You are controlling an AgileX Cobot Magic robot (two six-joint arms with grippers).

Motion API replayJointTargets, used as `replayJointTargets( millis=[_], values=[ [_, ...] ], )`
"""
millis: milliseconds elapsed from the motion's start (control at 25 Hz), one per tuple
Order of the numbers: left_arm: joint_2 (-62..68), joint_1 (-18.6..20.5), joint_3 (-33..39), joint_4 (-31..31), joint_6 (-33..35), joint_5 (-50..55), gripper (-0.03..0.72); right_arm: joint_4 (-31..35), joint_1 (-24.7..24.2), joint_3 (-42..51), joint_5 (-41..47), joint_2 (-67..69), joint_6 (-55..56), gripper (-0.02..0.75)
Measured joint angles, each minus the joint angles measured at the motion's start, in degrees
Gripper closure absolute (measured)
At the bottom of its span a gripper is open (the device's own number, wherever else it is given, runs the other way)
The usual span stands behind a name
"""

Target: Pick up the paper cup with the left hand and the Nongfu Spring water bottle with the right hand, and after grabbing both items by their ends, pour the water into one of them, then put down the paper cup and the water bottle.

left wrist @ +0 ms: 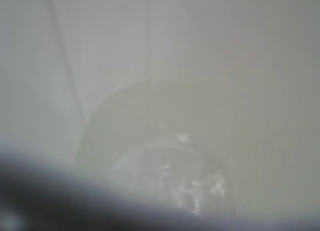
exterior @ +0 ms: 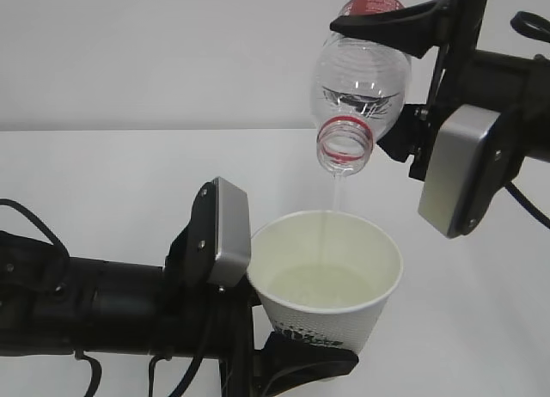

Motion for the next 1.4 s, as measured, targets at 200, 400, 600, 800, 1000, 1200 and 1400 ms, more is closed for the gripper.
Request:
replayJointTargets(
  millis=[200, 400, 600, 800, 1000, 1200, 1400],
  values=[
    [0.0, 0.0, 0.0, 0.0, 0.0, 0.0, 0.212, 0.3, 0.0, 0.0, 0.0, 0.0, -0.7, 0.22],
    [0.0, 0.0, 0.0, 0.0, 0.0, 0.1, 0.212, 0.4, 0.0, 0.0, 0.0, 0.0, -0.9, 0.22],
    [0.0, 0.0, 0.0, -0.1, 0.0, 0.1, 0.212, 0.4, 0.0, 0.0, 0.0, 0.0, -0.9, 0.22],
    [0.0, 0.0, 0.0, -0.1, 0.0, 0.1, 0.212, 0.4, 0.0, 0.0, 0.0, 0.0, -1.0, 0.22],
    [0.0, 0.0, 0.0, -0.4, 0.0, 0.1, 0.212, 0.4, 0.0, 0.0, 0.0, 0.0, -1.0, 0.22],
    [0.0, -0.1, 0.0, -1.6, 0.0, 0.2, 0.212, 0.4, 0.0, 0.0, 0.0, 0.0, -1.0, 0.22],
    [0.0, -0.1, 0.0, -1.8, 0.0, 0.2, 0.212, 0.5, 0.0, 0.0, 0.0, 0.0, -1.1, 0.22]
  ],
)
